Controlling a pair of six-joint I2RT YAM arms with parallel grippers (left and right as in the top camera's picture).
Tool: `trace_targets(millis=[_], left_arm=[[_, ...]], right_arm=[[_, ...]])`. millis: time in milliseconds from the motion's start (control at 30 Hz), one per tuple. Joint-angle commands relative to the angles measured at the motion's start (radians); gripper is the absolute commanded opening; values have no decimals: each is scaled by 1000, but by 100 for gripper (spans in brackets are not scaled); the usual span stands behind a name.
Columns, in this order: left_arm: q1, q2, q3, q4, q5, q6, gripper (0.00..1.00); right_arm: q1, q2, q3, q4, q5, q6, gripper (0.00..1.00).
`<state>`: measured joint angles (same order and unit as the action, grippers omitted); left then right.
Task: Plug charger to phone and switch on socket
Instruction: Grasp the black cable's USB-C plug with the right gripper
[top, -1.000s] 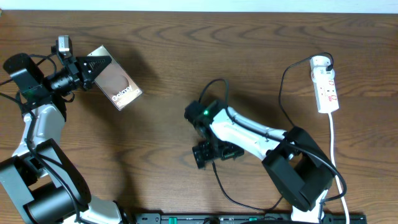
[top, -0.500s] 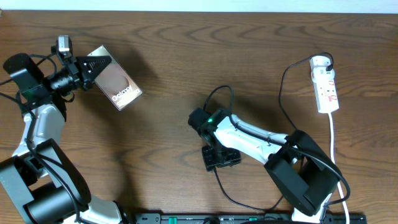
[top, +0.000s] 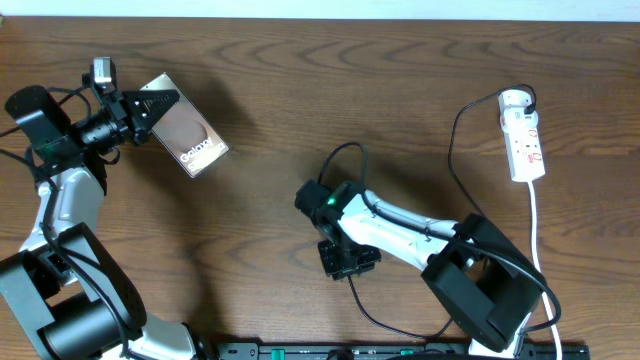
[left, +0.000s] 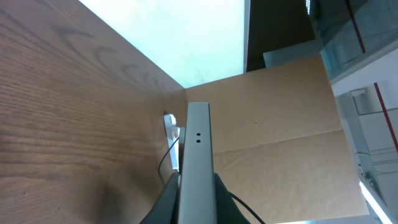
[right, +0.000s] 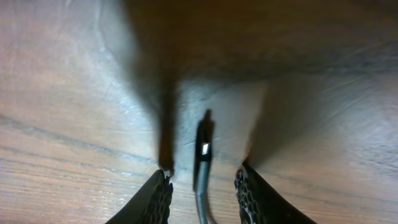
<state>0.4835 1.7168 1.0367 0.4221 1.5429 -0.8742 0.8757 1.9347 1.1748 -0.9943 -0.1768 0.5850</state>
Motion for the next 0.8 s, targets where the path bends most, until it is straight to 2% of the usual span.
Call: trace_targets(millis=[0,433,767], left_arm=[[5,2,7,7,30,9,7],[5,2,7,7,30,9,7],[5,2,7,7,30,10,7]], right_arm=[[16,27,-27,18,-16,14,28],[16,28,-27,14,2,66,16],[14,29,-27,15,14,85,18]])
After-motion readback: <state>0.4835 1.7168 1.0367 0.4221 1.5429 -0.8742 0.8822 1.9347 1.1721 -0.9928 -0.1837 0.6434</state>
